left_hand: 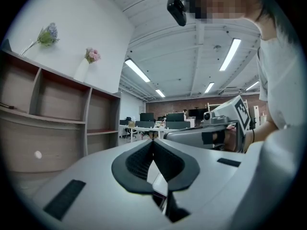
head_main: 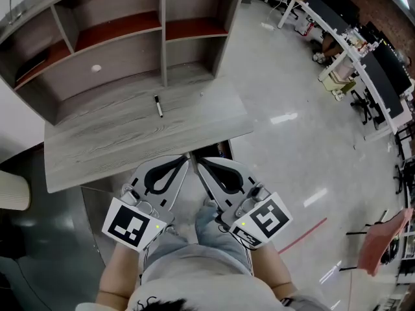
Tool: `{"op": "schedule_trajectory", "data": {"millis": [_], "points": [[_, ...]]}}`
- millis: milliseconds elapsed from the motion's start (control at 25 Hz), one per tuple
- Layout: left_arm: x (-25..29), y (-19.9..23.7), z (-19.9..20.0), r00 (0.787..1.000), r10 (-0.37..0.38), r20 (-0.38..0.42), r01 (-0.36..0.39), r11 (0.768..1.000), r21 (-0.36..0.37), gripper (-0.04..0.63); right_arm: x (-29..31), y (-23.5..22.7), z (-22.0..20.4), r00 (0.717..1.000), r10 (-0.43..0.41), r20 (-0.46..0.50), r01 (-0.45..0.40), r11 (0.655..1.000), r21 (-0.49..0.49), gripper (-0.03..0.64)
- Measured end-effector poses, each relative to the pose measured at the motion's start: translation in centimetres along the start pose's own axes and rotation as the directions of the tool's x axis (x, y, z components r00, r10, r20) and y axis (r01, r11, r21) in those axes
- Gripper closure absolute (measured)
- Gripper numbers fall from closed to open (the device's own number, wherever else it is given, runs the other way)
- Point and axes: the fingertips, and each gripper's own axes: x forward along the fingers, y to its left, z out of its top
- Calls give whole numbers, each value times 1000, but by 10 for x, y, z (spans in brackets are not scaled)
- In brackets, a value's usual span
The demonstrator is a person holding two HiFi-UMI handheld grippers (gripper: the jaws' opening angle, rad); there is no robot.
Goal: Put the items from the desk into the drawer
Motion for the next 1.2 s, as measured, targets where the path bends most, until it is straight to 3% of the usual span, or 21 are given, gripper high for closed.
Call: {"op": "schedule_trajectory", "data": {"millis": [520,880,1200], "points": [[126,20,15,980,196,23,-196,981,-9,587,6,-135,14,982,188,-27,-188,982,-23,607],[140,28,-3,956,292,-13,-292,956,-16,587,21,-160,-10,960,275,-57,-274,962,11,606],[154,65,-14,956,289,-40,-291,956,-39,587,60,-184,-28,958,270,-97,-267,963,41,606]]}}
